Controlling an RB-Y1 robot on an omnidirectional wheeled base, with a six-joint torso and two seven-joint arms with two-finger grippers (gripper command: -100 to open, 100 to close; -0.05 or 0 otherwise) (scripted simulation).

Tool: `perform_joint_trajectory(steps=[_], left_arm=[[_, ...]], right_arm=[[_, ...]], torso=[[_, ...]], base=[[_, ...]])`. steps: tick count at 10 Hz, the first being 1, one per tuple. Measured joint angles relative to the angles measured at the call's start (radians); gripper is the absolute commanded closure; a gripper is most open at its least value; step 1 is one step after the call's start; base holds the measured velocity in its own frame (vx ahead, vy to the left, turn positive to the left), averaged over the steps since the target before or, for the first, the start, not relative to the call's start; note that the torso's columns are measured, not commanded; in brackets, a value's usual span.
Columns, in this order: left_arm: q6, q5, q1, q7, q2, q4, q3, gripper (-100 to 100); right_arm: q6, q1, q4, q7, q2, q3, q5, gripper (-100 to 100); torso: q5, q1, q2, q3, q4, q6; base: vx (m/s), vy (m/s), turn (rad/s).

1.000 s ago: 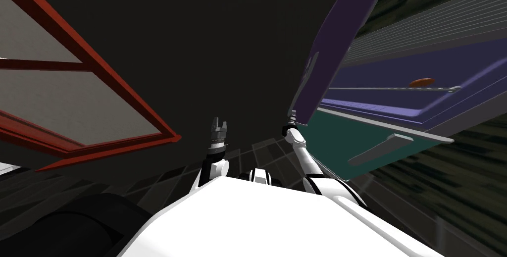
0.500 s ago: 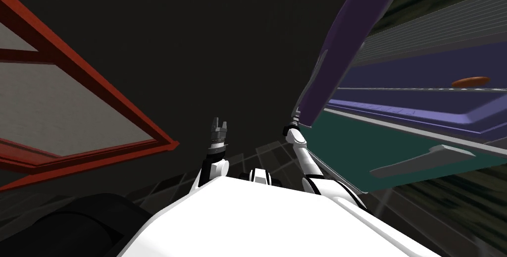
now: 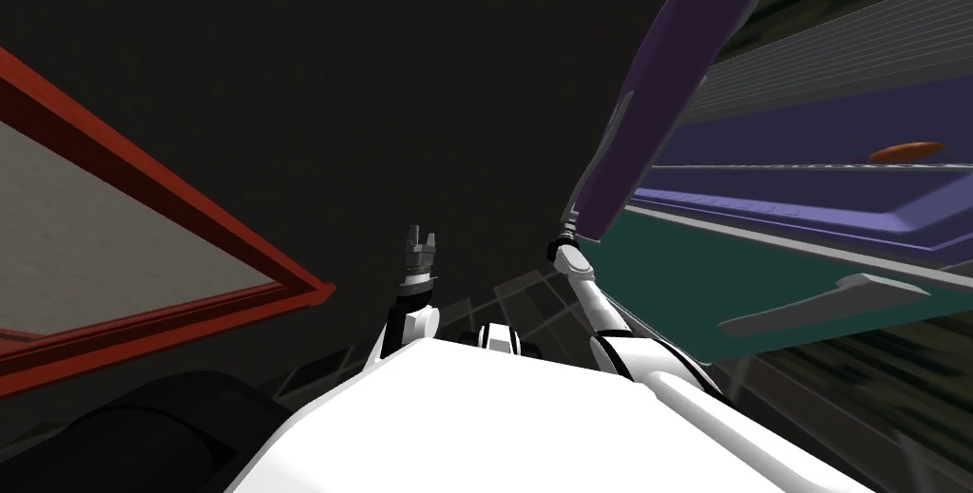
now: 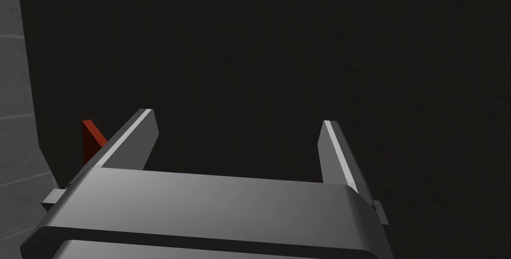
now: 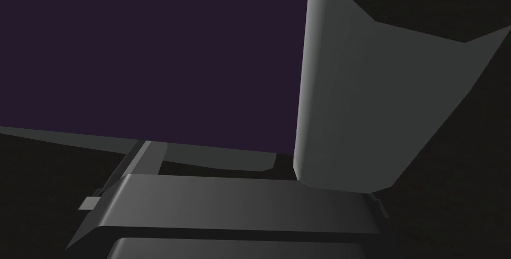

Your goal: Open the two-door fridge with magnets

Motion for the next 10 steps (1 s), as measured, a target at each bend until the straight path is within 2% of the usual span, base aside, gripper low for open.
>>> perform_joint_trajectory(steps=[1, 3, 5, 6, 9, 10], left_arm=[[0.000, 0.000, 0.000, 0.000, 0.000, 0.000, 0.000, 0], [0.000, 0.000, 0.000, 0.000, 0.000, 0.000, 0.000, 0], [0.000, 0.000, 0.000, 0.000, 0.000, 0.000, 0.000, 0], [0.000, 0.000, 0.000, 0.000, 0.000, 0.000, 0.000, 0], [0.000, 0.000, 0.000, 0.000, 0.000, 0.000, 0.000, 0], [0.000, 0.000, 0.000, 0.000, 0.000, 0.000, 0.000, 0]], right_arm=[[-0.016, -0.006, 0.020, -0.033, -0.031, 0.019, -0.009, -100], [-0.028, -0.005, 0.020, -0.064, -0.076, 0.030, -0.025, -100], [-0.046, -0.019, 0.058, -0.123, -0.126, 0.062, -0.026, -100], [-0.050, -0.020, 0.068, -0.151, -0.143, 0.067, -0.022, -100], [-0.088, -0.040, 0.108, -0.236, -0.226, 0.110, -0.049, -100], [-0.097, -0.040, 0.109, -0.254, -0.253, 0.118, -0.060, -100]], torso=[[0.001, 0.003, -0.003, -0.002, 0.000, 0.000], [0.001, 0.002, 0.000, 0.000, 0.001, -0.002], [0.003, 0.005, -0.003, -0.003, 0.001, -0.001], [0.003, 0.002, -0.002, -0.002, 0.002, -0.001], [0.003, 0.006, 0.000, -0.001, 0.001, -0.001], [0.002, 0.005, -0.001, -0.001, 0.000, -0.002]], base=[[0.012, 0.124, -0.070], [0.025, 0.084, -0.051], [0.015, 0.095, -0.034], [0.005, 0.115, -0.094], [0.021, 0.126, -0.087], [0.036, 0.054, 0.005]])
